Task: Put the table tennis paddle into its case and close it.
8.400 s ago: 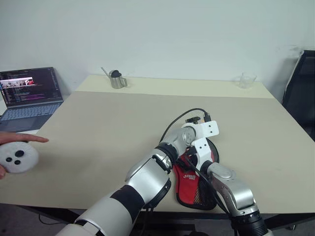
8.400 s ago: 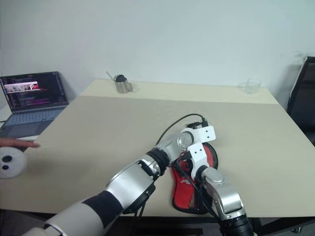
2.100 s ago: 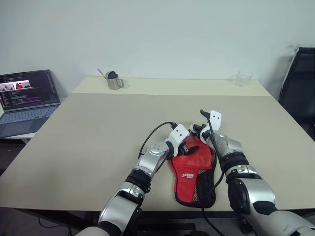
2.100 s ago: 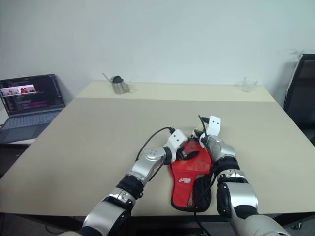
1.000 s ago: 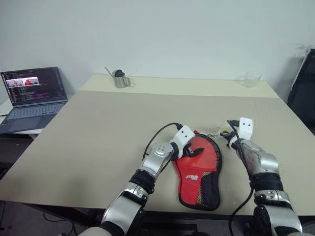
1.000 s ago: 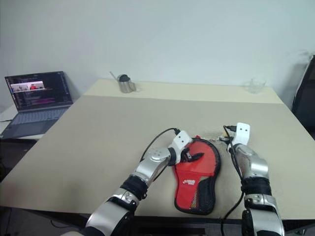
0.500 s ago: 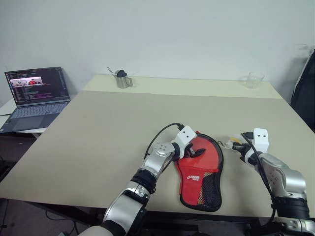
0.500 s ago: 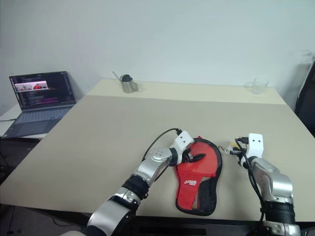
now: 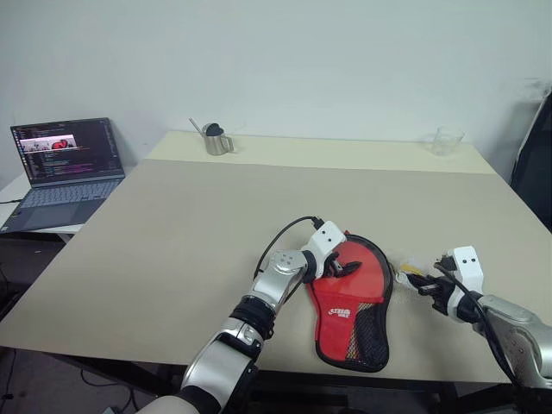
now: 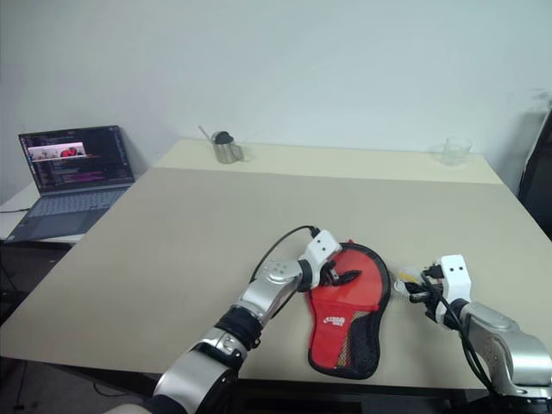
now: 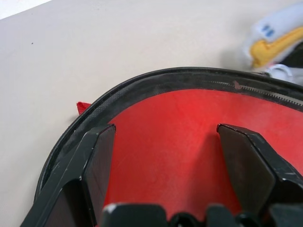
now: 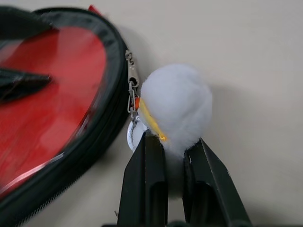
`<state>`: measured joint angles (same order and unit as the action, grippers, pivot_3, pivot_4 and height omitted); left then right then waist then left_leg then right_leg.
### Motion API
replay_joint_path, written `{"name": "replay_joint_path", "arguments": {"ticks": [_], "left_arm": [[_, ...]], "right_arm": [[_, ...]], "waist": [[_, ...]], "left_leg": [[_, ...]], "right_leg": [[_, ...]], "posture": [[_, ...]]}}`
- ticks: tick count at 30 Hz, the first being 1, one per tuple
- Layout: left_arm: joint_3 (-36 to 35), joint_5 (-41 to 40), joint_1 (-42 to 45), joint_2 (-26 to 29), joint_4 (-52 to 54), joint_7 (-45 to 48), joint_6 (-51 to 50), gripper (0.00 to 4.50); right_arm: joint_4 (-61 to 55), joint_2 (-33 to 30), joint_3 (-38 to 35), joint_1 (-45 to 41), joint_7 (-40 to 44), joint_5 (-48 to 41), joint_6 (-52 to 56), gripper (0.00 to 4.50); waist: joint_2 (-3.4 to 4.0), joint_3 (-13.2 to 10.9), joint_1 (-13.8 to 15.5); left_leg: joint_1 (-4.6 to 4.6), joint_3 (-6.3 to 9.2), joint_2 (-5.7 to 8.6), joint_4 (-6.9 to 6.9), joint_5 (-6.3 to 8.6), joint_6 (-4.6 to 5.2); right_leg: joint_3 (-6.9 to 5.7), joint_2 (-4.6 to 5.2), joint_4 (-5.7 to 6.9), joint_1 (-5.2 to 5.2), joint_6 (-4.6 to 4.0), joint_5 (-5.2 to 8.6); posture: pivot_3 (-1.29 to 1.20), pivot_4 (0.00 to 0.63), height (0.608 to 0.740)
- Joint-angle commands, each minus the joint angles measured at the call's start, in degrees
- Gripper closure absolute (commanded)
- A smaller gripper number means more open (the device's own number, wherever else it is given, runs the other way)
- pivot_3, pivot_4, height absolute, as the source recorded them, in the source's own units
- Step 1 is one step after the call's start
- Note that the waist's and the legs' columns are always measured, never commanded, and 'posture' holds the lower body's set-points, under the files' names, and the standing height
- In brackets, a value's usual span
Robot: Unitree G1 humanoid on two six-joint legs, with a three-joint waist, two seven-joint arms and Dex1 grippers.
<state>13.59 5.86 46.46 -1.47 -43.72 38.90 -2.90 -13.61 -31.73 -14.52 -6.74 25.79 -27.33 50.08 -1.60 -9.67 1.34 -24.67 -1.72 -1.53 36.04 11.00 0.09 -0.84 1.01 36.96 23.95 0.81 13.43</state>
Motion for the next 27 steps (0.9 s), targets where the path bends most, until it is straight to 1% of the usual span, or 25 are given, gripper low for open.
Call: {"name": "replay_joint_path", "arguments": {"ticks": [1,9,16,20,27], "left_arm": [[1.6,0.8,-1.3,-0.1,-2.8,0.6,-0.5,0.75],[1.6,0.9,-1.2,-0.1,-3.2,0.9,-0.2,0.75],[1.7,0.9,-0.7,-0.3,-4.2,0.9,0.2,0.75],[1.7,1.0,-0.7,-0.5,-4.5,0.9,0.4,0.75],[1.9,1.1,-0.6,-0.9,-4.9,1.0,0.6,0.75]], "right_arm": [[-2.2,-2.4,-0.5,2.9,2.6,-1.1,0.9,4.48],[-5.5,-7.3,-0.4,10.8,9.2,-2.7,-0.3,4.49],[-8.8,-9.7,0.8,16.5,13.1,-3.8,-1.7,4.49],[-11.2,-11.6,1.9,21.5,16.9,-4.1,-3.5,4.49],[-12.7,-13.1,3.2,26.3,20.2,-3.7,-6.4,4.49]], "waist": [[0.01,0.0,0.1],[0.0,0.1,0.1],[-0.01,0.1,0.1],[-0.02,0.3,0.1],[-0.1,0.5,0.1]], "left_leg": [[0.0,0.01,0.01,0.0,0.0,0.0],[0.02,0.05,0.02,0.01,0.04,0.01],[0.34,0.1,0.0,0.0,0.1,-0.01],[0.4,0.18,0.01,0.0,0.13,-0.05],[0.59,0.19,0.0,0.0,0.23,-0.11]], "right_leg": [[-0.03,0.0,0.0,0.0,0.0,0.0],[-0.12,0.01,-0.08,-0.13,0.01,0.04],[-0.18,0.01,-0.1,-0.46,-0.04,0.13],[-0.27,0.03,-0.12,-0.56,-0.04,0.2],[-0.28,0.03,-0.13,-0.74,-0.07,0.29]], "posture": [[0.0,0.15,0.74],[0.0,0.15,0.74],[0.0,0.15,0.74],[0.0,0.15,0.74],[0.0,0.15,0.74]]}}
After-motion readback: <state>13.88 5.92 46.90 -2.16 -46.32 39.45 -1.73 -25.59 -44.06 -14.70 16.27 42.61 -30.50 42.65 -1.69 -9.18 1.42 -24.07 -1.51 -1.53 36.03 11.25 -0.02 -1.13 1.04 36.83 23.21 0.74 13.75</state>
